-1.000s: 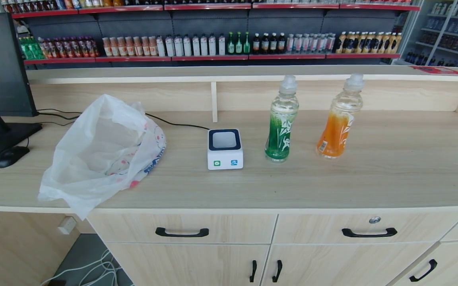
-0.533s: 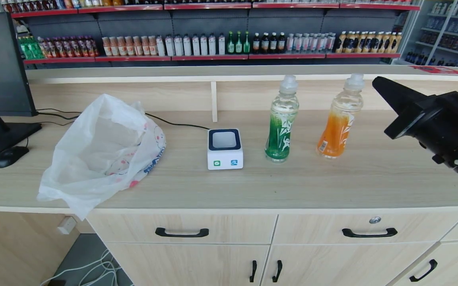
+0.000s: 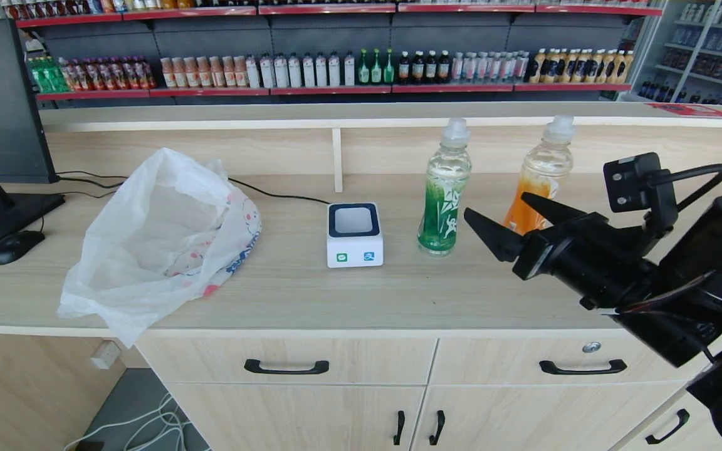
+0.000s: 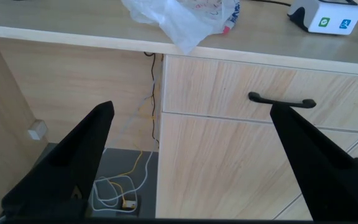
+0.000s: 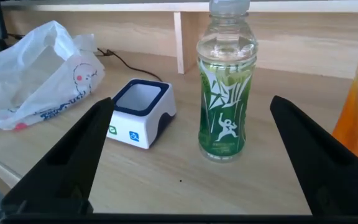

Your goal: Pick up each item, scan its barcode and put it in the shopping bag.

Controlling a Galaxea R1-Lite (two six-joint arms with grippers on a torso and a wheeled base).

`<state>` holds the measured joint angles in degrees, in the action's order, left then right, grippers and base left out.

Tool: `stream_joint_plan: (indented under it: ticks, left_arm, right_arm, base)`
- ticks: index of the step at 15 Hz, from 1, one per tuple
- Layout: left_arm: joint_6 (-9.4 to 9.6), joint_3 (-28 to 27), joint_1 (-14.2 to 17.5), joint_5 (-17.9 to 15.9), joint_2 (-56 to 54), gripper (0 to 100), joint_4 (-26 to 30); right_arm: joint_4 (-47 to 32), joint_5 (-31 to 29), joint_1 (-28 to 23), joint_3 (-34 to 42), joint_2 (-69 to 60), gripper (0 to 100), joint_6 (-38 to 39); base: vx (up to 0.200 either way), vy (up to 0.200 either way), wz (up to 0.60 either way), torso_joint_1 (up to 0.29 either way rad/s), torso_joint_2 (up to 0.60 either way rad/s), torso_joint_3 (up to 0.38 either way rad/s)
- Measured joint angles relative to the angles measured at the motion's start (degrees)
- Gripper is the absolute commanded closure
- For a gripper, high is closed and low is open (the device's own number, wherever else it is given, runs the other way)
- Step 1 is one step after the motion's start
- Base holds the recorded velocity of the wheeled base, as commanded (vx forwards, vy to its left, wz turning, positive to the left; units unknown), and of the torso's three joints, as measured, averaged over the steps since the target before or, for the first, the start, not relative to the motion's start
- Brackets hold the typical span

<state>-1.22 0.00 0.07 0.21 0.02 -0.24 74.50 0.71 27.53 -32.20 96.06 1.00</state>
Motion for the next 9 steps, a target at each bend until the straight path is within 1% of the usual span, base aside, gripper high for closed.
stream_joint_plan:
  ticks: [2,5,9]
  left_arm:
    - [0.02,0.0,0.0,-0.02,0.0,0,0.0]
    - [0.02,0.0,0.0,-0.02,0.0,0,0.0]
    - [0.02,0.0,0.0,0.0,0.0,0,0.0]
  right_arm:
    - [0.28,-0.06,-1.1,-1.51,3.25,0,1.07]
    - [0.35,-0.17,-1.93,-6.25,7.63,0,1.21]
    - [-0.02,-2.95,-1.67,-12.07,12.48,0,1.02]
  base:
    - [0.0,0.0,0.0,0.0,0.0,0.0]
    - [0.0,0.0,0.0,0.0,0.0,0.0]
    - [0.0,0.0,0.0,0.0,0.0,0.0]
